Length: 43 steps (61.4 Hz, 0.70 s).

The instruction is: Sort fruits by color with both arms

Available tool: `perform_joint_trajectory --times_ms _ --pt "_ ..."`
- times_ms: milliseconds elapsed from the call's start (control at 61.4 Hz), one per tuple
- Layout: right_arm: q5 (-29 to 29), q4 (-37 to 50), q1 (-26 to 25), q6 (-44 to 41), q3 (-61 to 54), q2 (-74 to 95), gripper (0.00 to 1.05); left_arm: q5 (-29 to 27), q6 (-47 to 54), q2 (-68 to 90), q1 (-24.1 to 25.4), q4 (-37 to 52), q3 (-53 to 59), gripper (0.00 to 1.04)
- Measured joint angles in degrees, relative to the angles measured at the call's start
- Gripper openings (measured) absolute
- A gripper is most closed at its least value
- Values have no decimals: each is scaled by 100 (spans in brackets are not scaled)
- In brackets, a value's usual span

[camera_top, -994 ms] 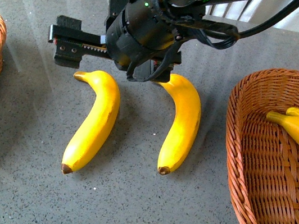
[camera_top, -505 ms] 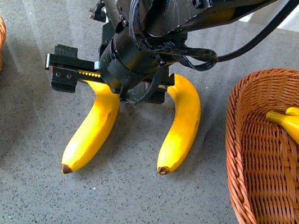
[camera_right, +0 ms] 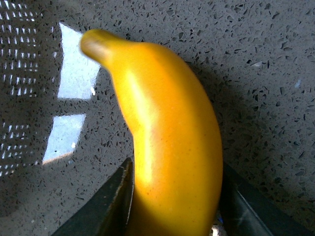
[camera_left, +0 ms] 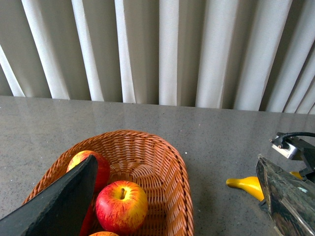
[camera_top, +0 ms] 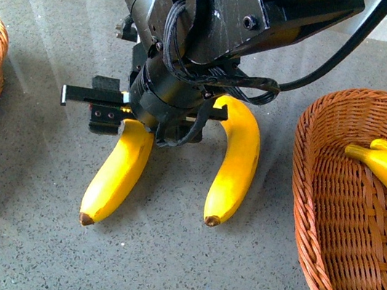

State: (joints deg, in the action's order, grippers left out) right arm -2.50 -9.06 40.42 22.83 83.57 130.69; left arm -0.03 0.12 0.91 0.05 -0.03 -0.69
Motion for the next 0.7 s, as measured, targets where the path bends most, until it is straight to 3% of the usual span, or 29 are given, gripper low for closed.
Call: perform_joint_trajectory --times_ms 65,147,489,700 --pt "-2 2 -9 -4 -37 0 38 2 0 0 0 0 0 96" --pt "-11 55 -31 -2 -90 -26 34 2 0 0 0 0 0 96" --pt "-321 476 -319 33 -874 -673 33 2 0 0 0 0 0 96" --pt "-848 1187 -822 22 -1961 -2441 33 0 0 0 0 0 0 96"
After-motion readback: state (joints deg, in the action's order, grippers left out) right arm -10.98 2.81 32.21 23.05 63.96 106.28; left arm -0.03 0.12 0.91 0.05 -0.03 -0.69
